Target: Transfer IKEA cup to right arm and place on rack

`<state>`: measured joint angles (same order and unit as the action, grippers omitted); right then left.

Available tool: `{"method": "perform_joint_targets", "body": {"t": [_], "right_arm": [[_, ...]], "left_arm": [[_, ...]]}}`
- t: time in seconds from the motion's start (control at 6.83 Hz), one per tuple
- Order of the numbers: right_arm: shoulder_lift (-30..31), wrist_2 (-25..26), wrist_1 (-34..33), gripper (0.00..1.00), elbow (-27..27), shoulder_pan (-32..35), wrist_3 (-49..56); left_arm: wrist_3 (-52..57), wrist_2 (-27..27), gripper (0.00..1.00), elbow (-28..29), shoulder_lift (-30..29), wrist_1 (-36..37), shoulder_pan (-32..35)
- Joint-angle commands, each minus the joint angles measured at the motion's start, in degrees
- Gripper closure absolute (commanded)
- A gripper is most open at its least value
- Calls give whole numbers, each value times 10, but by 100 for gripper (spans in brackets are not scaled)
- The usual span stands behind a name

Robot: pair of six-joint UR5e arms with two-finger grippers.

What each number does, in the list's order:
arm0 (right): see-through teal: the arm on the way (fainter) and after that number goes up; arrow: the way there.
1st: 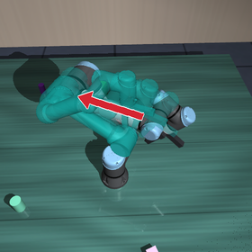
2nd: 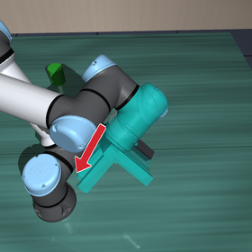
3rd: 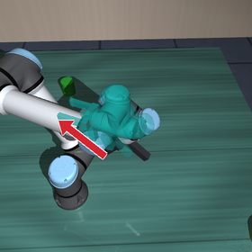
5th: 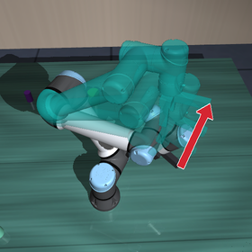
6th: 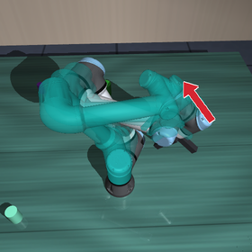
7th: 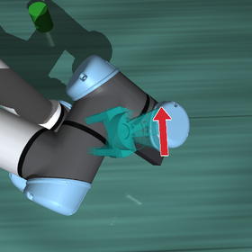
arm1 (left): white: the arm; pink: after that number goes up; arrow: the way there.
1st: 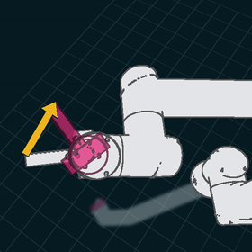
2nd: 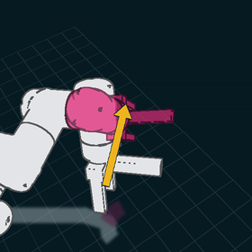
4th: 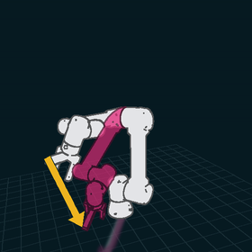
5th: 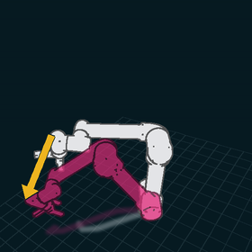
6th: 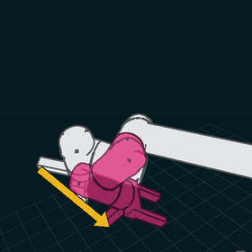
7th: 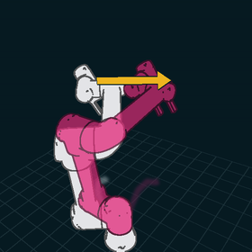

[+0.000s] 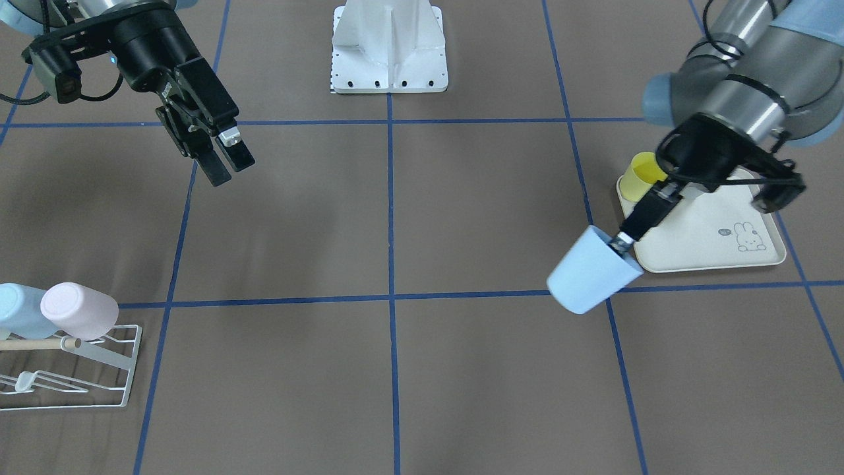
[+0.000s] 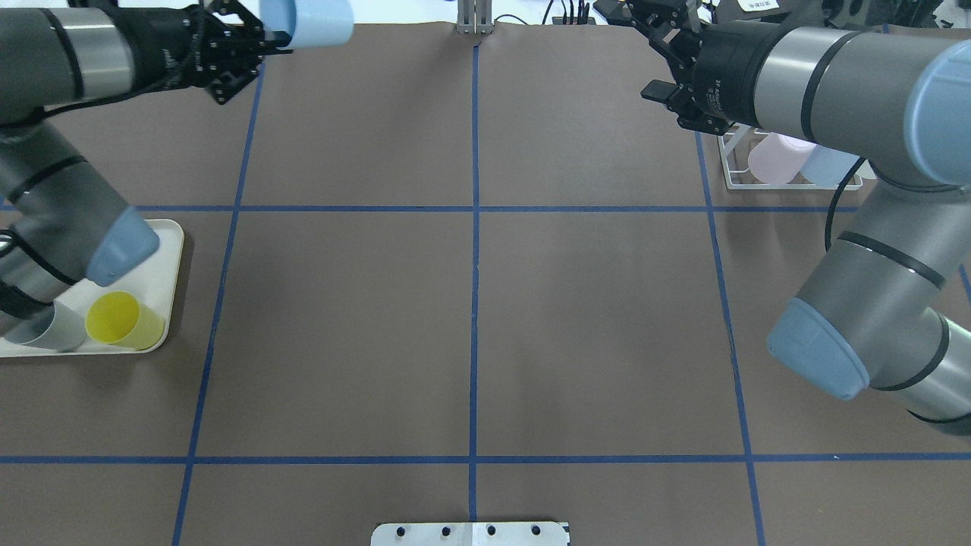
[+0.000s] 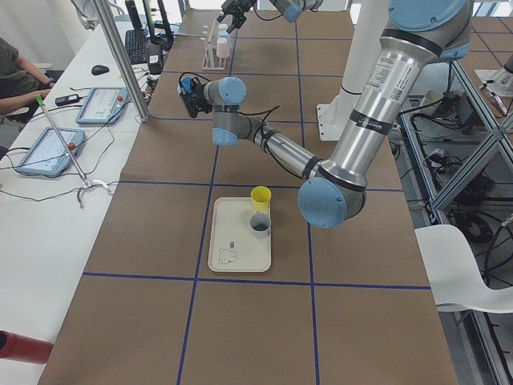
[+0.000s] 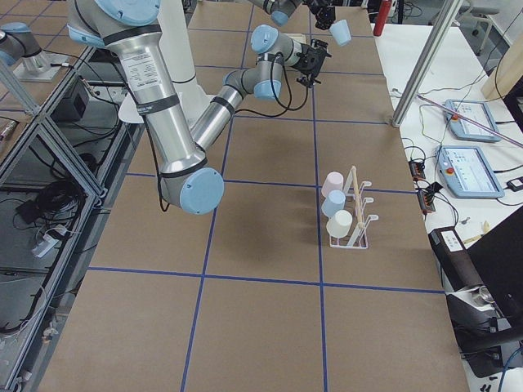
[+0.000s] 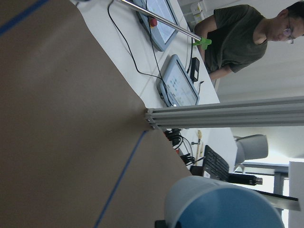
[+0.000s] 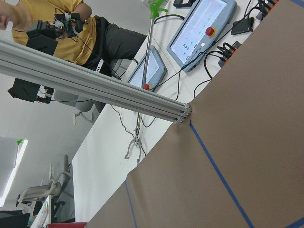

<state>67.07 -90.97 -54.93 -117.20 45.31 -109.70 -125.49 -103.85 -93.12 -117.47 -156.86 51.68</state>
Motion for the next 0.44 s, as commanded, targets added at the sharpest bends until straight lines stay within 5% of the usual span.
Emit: {"method": "perform_joint_targets", "body": {"t": [0.0,0.29], "right_arm": [[-2,4,101,0,32,-5,-52],[-4,13,193,0,68,-17,-95]], "left_arm": [[-133,138,100,6,-70,-34,-98],[-211,207,100,58,-104,-115,-128]]}}
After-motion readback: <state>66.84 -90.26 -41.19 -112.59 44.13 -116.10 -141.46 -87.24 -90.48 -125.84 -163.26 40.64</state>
